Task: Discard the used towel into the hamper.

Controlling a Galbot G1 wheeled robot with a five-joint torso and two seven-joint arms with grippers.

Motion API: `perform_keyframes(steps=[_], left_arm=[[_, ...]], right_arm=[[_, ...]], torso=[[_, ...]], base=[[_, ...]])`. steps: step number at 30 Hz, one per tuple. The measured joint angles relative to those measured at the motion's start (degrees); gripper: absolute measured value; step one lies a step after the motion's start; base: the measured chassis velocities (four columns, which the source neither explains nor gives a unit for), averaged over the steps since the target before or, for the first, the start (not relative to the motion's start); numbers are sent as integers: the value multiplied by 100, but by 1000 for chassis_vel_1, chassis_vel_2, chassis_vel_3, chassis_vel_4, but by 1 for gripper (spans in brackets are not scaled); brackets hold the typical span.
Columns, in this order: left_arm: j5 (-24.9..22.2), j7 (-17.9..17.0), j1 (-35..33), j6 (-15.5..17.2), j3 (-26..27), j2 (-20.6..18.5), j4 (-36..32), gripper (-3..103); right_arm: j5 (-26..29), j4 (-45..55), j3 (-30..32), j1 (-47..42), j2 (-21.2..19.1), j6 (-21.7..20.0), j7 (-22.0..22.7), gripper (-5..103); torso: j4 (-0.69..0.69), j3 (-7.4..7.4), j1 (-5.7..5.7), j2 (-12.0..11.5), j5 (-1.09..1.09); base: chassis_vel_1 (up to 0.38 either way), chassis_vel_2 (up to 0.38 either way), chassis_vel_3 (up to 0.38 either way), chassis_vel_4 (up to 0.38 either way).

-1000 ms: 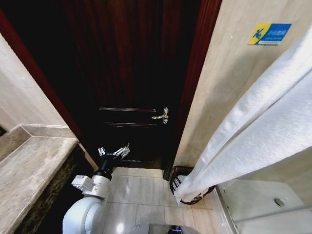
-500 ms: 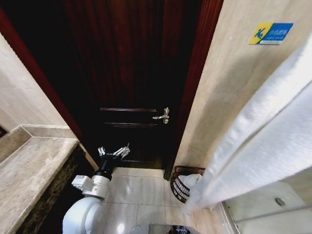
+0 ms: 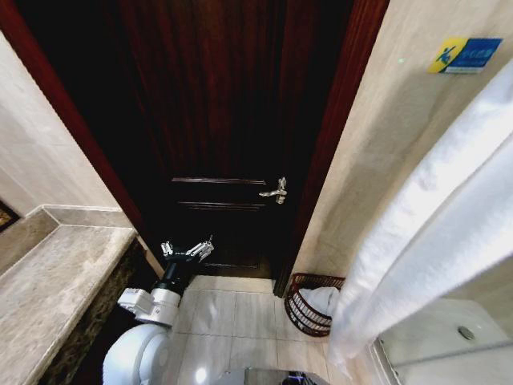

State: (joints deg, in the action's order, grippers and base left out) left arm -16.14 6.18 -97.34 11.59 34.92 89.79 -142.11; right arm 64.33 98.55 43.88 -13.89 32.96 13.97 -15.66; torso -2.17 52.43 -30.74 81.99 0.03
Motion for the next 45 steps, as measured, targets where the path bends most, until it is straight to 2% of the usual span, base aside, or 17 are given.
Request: perform_keyframes(steps=[6,9,13,19,27,45], left_arm=[[0,0,0,0,1,0,0,100],[0,-1,0,0,2,-1,0,100],[0,0,1,0,1,-1,0,100],[0,0,0,0,2,-1,0,100],[0,0,0,0,2,0,0,100],[0,0,1,0,2,0,0,100]], right_arm=[[-109,-735,-928,1184,359,82,-269,8],[-210,-935,-1120,1500,484,117,-301,8],[-302,-1145,-1264,1770,642,150,-366,8],[-443,-1533,-1462,2255,818,212,-444,8],[-768,-2545,-2076,3547,1236,368,-720,8],[-949,-3374,-2219,4159,1460,433,-999,8]], torso=[[-4,0,0,0,-3],[-4,0,0,0,-8],[-1,1,0,0,1],[-1,0,0,1,-1],[-2,0,0,1,-4],[0,-1,2,2,-3]], base=[[0,0,0,0],[0,0,0,0],[0,0,0,0],[0,0,0,0],[0,0,0,0],[0,0,0,0]])
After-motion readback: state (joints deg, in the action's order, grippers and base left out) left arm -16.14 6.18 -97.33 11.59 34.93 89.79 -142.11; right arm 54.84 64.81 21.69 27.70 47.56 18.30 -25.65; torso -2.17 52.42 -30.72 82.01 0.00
